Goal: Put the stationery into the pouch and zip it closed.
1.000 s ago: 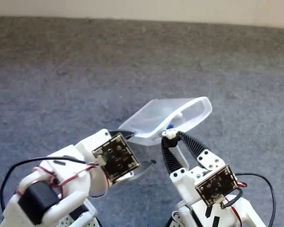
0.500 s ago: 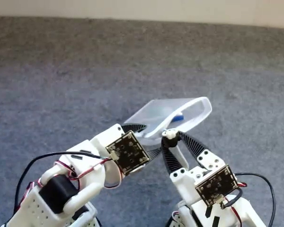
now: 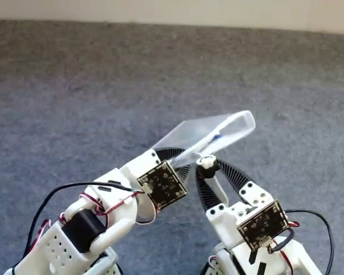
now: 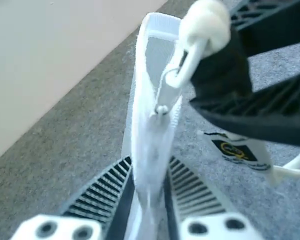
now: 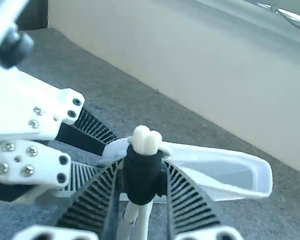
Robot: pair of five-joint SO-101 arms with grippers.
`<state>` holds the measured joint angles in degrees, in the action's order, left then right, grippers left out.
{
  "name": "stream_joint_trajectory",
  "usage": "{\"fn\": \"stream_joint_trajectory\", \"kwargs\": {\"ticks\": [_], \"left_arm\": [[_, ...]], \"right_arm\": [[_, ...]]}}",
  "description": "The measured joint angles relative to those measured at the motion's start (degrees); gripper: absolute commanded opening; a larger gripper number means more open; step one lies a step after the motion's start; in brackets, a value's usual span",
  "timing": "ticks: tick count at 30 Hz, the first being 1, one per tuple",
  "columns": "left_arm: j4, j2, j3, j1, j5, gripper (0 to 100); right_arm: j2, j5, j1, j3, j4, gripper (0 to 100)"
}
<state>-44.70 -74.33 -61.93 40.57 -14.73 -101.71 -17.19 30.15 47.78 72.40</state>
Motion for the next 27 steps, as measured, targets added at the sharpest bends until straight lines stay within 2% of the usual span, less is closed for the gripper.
{"fn": "stream_joint_trajectory", "kwargs": {"ticks": [8,19,27], "left_arm": [[0.18,-0.79,-2.20,0.09,0.00,0],[-0.18,-0.88,-2.11,-3.16,0.09,0],[-0.70,-0.88,-2.02,-3.52,0.09,0]], "right_arm": [[0.18,0.26,-0.26,0.00,-1.58,0.5],[0.88,1.93,-13.80,7.82,-13.80,0.5],[0.88,2.29,-17.93,11.08,-19.08,0.5]]}}
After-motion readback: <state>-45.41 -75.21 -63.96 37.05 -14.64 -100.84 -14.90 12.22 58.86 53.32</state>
